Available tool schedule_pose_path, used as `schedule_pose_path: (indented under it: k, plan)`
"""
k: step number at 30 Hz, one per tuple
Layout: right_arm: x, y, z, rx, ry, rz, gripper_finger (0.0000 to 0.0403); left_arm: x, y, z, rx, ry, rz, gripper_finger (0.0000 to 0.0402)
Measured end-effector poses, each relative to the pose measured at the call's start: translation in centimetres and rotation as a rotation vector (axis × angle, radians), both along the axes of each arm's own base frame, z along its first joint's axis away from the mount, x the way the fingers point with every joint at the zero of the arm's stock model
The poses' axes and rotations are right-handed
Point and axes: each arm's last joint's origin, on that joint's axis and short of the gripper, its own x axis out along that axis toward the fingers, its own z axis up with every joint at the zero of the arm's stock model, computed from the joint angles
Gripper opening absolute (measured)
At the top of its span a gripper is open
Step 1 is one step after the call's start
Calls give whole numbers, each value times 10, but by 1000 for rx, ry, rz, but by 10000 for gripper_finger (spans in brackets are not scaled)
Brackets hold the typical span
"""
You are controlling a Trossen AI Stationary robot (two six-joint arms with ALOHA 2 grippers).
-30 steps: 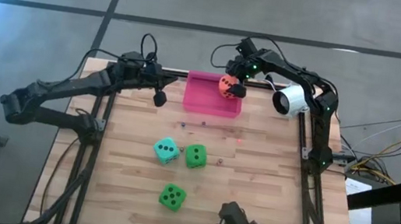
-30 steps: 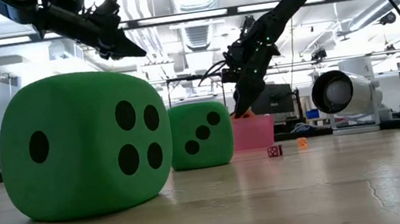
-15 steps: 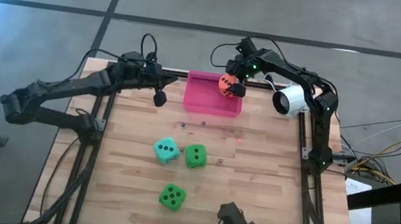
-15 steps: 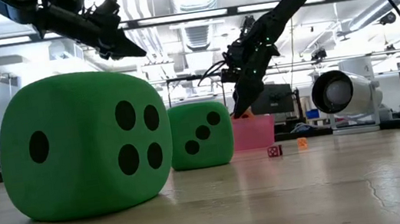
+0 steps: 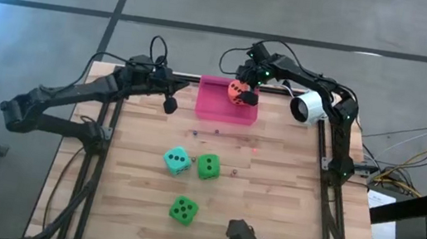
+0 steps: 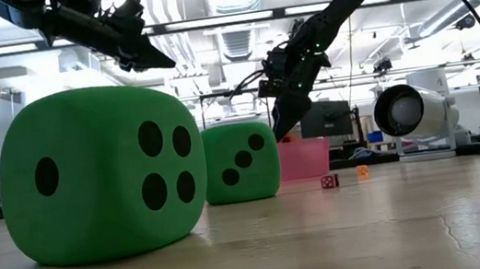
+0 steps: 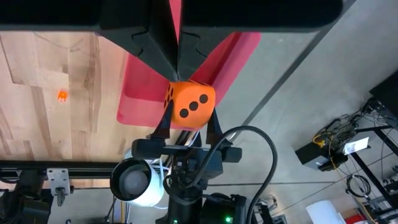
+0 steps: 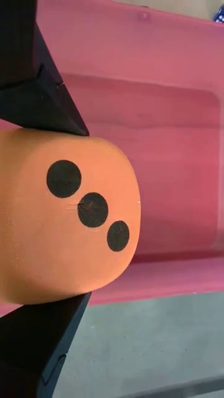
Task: Pick & Place Dice
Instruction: Put the large orange dice into the pink bin
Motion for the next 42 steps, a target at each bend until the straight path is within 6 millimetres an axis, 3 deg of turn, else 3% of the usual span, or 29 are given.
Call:
schedule_pose_path:
  k: [10, 29, 34, 42]
  plan:
    - [-1, 0, 5, -26, -5, 18, 375, 0, 0, 0, 0, 1, 0, 14]
    - [-20, 18, 51, -85, -93, 24, 379, 4, 2, -3, -50, -22, 19, 15]
    - [-22, 22, 63, -87, -161, 53, 379, 23, 15, -5, -46, -19, 17, 14]
    - [-17, 23, 61, -81, -224, 90, 380, 75, 50, -12, -34, -34, 16, 10]
